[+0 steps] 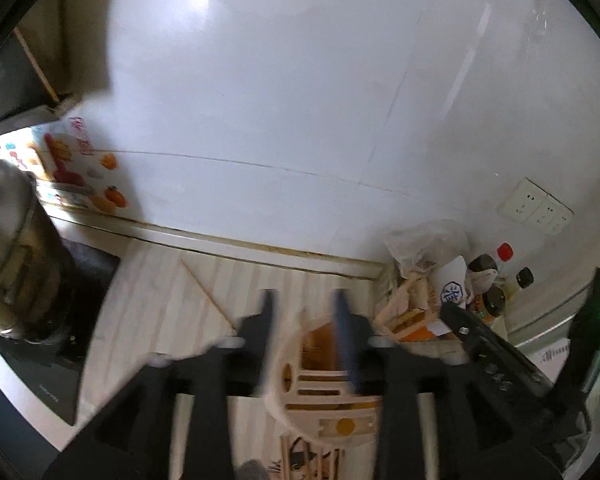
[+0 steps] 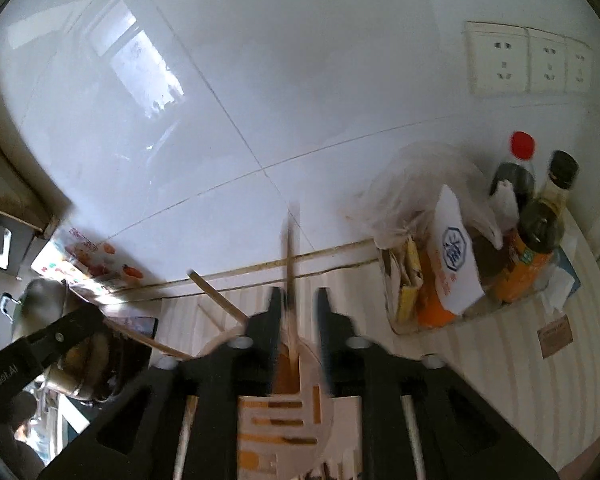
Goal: Organize utensils
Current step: 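Drop both chopsticks into the holder by opening both tools, then grasp a chopstick with the left tool while the right tool grasps another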
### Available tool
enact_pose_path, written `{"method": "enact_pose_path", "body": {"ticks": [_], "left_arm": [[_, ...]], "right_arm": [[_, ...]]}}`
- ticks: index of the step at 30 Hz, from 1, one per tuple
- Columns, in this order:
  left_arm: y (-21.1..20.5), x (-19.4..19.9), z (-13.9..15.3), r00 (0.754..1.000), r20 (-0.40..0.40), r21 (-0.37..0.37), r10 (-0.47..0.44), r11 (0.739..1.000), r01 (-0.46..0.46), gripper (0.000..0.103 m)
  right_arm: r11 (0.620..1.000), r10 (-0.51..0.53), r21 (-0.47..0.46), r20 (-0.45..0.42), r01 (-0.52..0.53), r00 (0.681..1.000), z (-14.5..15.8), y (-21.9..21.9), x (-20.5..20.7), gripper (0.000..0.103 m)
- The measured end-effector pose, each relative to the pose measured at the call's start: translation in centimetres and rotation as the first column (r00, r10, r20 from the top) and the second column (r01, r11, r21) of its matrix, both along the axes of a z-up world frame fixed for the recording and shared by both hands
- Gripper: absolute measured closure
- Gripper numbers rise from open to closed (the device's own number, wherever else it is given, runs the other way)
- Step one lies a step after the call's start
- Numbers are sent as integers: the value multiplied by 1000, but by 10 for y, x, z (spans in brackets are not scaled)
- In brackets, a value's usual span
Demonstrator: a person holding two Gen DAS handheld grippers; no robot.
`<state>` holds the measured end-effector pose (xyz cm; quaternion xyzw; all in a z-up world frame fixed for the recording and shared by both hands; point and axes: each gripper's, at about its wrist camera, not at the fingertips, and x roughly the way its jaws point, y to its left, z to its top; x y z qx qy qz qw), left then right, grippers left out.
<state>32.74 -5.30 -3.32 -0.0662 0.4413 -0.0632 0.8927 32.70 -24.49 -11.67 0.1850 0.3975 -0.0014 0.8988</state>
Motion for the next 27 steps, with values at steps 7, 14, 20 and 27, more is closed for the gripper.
{"method": "enact_pose_path", "body": {"ticks": [7, 14, 20, 27], "left_arm": [[35, -31, 5, 998, 42, 48, 56, 997, -58, 10], [52, -58, -31, 997, -15, 118, 72, 991, -70, 0], [50, -86, -87, 993, -109, 164, 52, 986, -33, 0], [31, -118, -186, 944, -331, 147, -2, 988, 54, 3]], "right_arm": [[999, -44, 1, 28, 44, 999, 23, -14, -43, 46], [994, -108, -15, 70, 109, 992, 27, -17, -94, 23], [989, -116, -98, -22, 113, 993, -17, -12, -125, 20], [993, -69, -112, -275, 39, 959, -105, -3, -156, 31]]}}
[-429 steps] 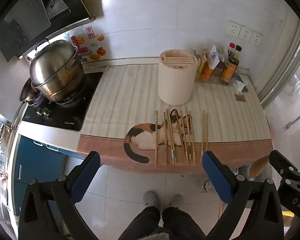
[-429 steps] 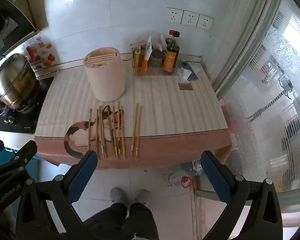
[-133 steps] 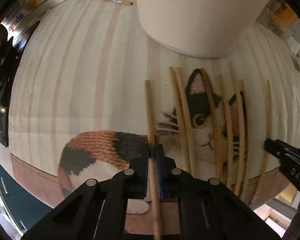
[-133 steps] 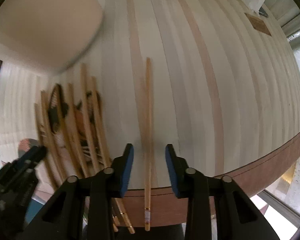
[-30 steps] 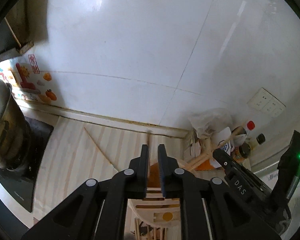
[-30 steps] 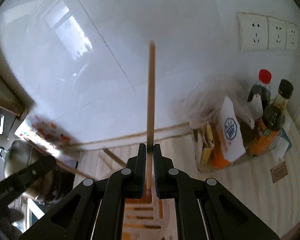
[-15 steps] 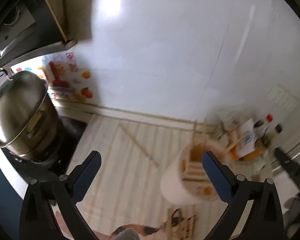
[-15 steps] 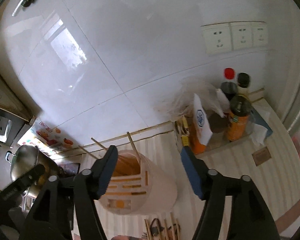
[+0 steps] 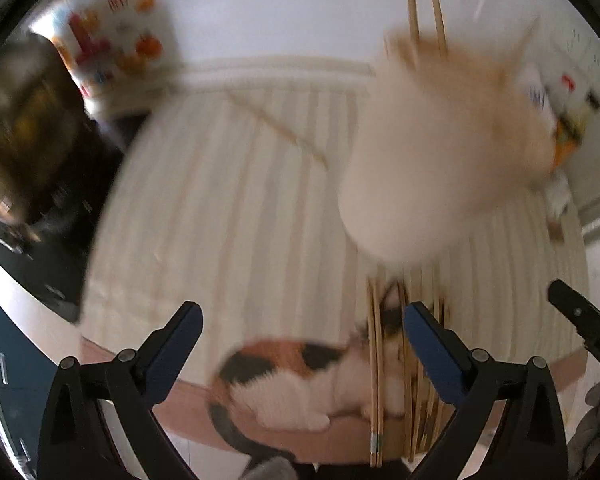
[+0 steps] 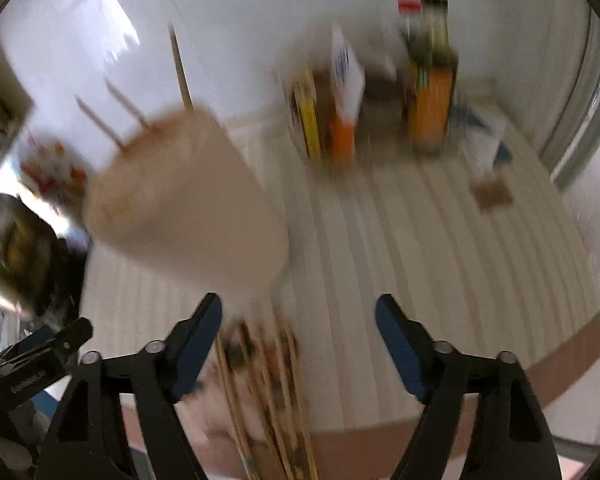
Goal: Organize utensils
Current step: 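Grasp a chopstick with the left tool while the right tool grasps another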
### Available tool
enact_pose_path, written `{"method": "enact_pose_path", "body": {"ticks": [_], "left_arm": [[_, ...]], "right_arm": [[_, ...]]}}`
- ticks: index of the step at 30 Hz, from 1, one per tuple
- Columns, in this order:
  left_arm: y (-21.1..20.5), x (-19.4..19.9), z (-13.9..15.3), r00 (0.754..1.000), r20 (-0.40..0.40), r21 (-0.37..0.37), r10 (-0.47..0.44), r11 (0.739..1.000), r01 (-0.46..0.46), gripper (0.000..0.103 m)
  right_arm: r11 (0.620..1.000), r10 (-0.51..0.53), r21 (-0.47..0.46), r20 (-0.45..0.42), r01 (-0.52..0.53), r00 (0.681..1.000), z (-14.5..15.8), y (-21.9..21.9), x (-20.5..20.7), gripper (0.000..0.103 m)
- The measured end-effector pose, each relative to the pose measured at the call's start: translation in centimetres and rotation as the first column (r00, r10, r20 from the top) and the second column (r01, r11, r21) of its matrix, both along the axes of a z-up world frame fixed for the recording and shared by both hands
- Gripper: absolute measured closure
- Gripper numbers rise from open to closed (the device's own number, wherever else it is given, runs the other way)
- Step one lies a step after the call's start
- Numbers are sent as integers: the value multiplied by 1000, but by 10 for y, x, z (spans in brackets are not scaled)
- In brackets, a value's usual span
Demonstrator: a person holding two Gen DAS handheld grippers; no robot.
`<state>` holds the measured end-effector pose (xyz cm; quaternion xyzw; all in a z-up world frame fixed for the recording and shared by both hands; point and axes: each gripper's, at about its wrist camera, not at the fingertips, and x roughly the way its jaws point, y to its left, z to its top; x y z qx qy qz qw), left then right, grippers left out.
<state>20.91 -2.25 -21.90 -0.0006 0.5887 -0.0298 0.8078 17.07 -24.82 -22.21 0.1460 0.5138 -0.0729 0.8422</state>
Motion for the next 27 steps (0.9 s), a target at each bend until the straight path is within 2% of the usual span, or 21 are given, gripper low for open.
{"method": "enact_pose_path", "body": {"ticks": [2, 4, 5, 7, 10, 15, 17, 18, 21, 23, 27], "left_arm": [[-5, -6, -24, 998, -65, -28, -10, 1000, 8, 12], [-13, -10, -51, 989, -143, -74, -27, 997, 17, 45], [-16, -11, -61, 984, -173, -93, -33, 996, 17, 49], [-23, -13, -82, 973, -228, -132, -47, 991, 17, 78], [-34, -14, -101, 961, -270, -155, -65, 988, 23, 84], [-52, -12, -119, 952, -291, -125, -99, 990, 65, 92], [-58, -12, -118, 956, -273, -116, -110, 990, 81, 94], [-60, -12, -119, 956, -270, -111, -118, 990, 91, 99], [-63, -12, -118, 957, -261, -88, -127, 990, 108, 101], [-63, -12, -119, 957, -259, -87, -133, 990, 114, 101], [-51, -15, -117, 960, -247, -38, -130, 991, 125, 101]], "right_arm": [[1000, 10, 14, -62, -9, 998, -22, 1, -5, 53], [1000, 9, 26, -113, -6, 994, -44, 0, -11, 61], [1000, 8, 31, -128, -4, 992, -51, -1, -14, 64], [999, 3, 33, -157, 2, 988, -65, -3, -19, 66], [1000, -3, 29, -182, 8, 983, -76, -7, -24, 66], [1000, -19, 16, -212, 23, 977, -86, -13, -25, 66], [1000, -24, 10, -222, 27, 975, -87, -16, -23, 66], [1000, -24, 11, -226, 27, 974, -88, -17, -23, 66], [1000, -14, 13, -237, 17, 971, -91, -15, -21, 66], [1000, 1, 20, -249, 4, 968, -94, -11, -19, 66], [998, 56, 52, -282, -43, 958, -104, 3, -15, 66]]}}
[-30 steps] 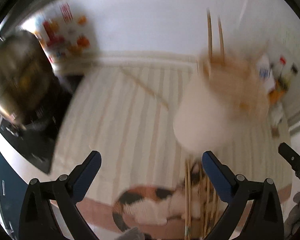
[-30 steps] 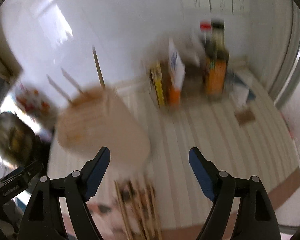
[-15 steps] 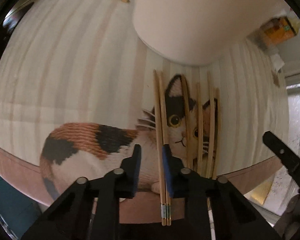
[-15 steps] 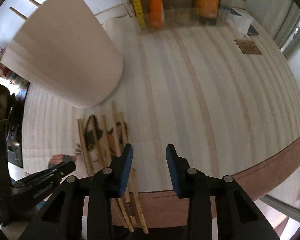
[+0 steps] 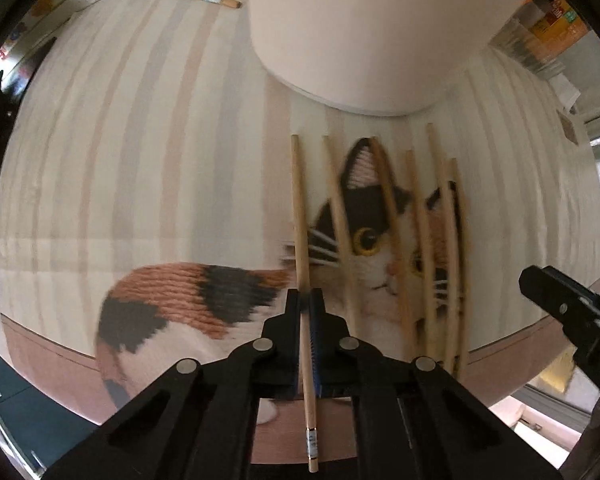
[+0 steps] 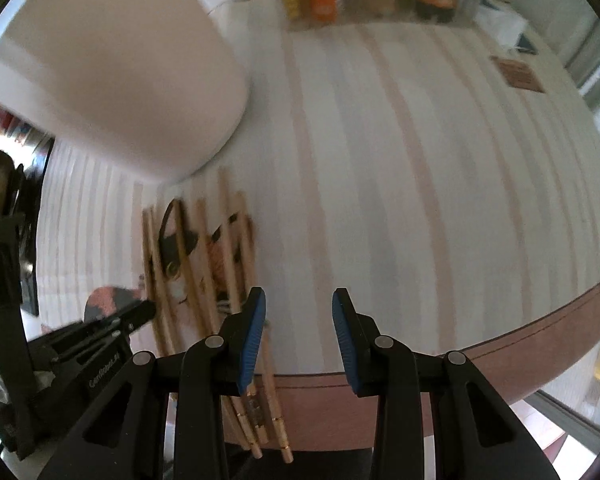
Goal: Organize utensils
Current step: 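Grasp a chopstick with the left tool while the right tool grasps another, then lift both chopsticks and carry them toward the utensil holder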
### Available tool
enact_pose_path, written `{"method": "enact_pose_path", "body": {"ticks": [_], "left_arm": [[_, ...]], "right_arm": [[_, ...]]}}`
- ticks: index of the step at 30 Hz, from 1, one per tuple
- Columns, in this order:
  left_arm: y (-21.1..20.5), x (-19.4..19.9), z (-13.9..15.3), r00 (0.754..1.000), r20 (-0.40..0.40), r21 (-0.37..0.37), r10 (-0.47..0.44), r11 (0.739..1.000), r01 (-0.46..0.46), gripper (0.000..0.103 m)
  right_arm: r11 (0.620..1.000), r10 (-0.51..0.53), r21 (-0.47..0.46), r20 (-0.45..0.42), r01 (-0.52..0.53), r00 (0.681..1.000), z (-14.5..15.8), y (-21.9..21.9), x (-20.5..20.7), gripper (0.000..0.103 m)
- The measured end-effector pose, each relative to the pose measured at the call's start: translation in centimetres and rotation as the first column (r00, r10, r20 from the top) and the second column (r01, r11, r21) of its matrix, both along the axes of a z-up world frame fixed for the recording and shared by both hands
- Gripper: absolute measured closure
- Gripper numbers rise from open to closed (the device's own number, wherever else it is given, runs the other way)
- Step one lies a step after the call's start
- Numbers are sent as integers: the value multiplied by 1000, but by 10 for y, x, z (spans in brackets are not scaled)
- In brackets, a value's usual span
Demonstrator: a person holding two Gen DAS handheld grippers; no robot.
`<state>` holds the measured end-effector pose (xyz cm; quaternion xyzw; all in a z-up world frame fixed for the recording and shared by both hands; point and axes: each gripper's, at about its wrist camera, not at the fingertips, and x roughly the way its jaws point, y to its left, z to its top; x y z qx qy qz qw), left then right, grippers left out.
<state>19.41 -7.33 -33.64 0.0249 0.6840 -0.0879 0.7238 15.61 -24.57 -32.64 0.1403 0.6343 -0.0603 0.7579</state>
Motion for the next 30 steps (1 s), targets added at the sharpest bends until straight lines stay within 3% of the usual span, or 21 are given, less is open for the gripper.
{"method": "enact_pose_path", "body": {"ticks": [6, 9, 10, 13, 19, 25, 30], "left_arm": [[27, 4, 0, 1000, -7, 10, 29, 1000, -28, 101], [41, 7, 0, 998, -25, -29, 56, 998, -57, 101], [44, 8, -1, 997, -31, -39, 64, 997, -66, 101], [49, 9, -3, 997, -47, -51, 69, 996, -72, 96], [55, 1, -10, 998, -29, -33, 51, 998, -52, 96], [20, -14, -19, 1000, -6, 16, 21, 1000, -21, 96], [9, -19, -17, 1000, 11, 51, -2, 999, 1, 97]], "right_arm": [[998, 54, 21, -56, -53, 997, -19, 20, 6, 66], [997, 72, 11, -87, -71, 994, -31, 28, 8, 68], [997, 77, 3, -102, -77, 992, -36, 31, 8, 79], [995, 84, -36, -98, -88, 992, -37, 34, 6, 97], [993, 67, -89, -124, -79, 990, -38, 25, -2, 97], [996, 60, -53, -146, -69, 987, -42, 15, -1, 95], [988, 88, -113, -153, -106, 984, -42, 21, 10, 95]]}}
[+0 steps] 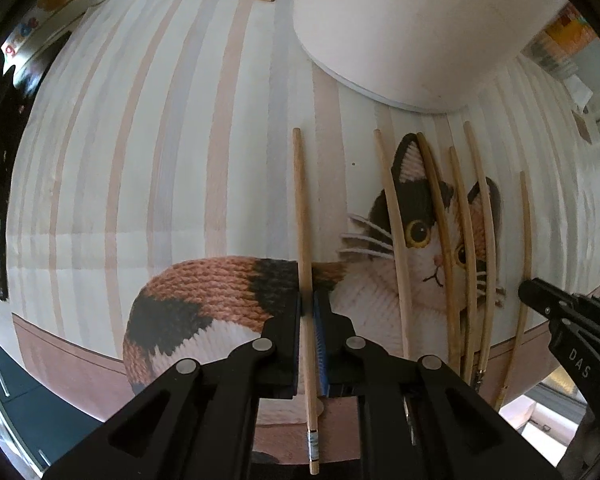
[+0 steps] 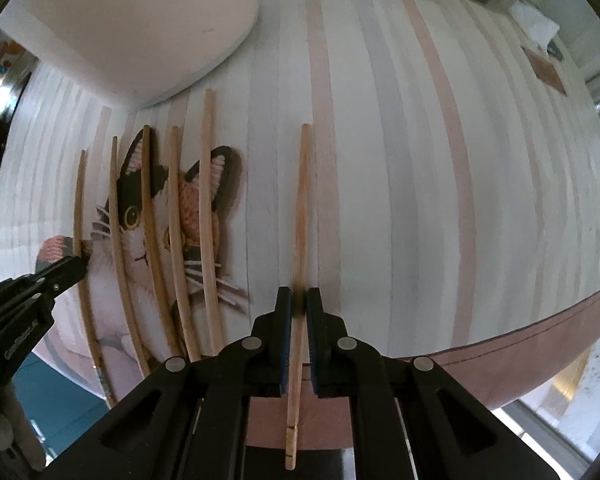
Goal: Organize utensils
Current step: 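Lift both chopsticks and carry them toward the utensil holder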
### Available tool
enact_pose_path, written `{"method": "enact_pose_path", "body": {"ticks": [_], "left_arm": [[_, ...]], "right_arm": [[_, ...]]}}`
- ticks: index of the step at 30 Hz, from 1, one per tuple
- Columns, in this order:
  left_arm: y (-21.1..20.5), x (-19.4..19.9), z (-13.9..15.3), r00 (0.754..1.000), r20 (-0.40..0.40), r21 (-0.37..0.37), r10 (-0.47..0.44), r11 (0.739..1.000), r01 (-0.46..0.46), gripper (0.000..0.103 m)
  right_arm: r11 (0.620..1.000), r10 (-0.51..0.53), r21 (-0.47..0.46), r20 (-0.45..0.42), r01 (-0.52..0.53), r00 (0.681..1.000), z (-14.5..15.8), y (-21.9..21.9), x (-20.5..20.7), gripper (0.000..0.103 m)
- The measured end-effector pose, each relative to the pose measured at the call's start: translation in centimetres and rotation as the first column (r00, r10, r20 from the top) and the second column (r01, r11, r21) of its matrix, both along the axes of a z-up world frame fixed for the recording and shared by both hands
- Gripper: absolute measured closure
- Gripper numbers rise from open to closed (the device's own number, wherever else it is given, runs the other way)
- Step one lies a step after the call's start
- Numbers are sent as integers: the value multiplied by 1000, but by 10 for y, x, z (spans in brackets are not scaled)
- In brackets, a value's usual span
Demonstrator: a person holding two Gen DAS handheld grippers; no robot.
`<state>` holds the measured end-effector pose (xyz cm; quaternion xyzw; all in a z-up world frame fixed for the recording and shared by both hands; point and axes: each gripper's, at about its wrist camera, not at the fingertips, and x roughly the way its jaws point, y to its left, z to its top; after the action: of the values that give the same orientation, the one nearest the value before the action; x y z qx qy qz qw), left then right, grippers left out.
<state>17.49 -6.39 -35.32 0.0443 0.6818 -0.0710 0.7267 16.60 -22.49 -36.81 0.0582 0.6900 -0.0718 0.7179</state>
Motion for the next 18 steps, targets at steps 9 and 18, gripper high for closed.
{"method": "enact_pose_path", "body": {"ticks": [9, 18], "left_arm": [[-3, 1, 0, 1000, 3, 5, -1, 1000, 1, 97], [1, 5, 0, 1000, 1, -4, 8, 1000, -8, 96]], "right_arm": [[997, 66, -39, -24, -67, 997, -8, 14, 2, 95], [997, 62, -40, -43, -64, 997, -14, 19, 7, 95]]}}
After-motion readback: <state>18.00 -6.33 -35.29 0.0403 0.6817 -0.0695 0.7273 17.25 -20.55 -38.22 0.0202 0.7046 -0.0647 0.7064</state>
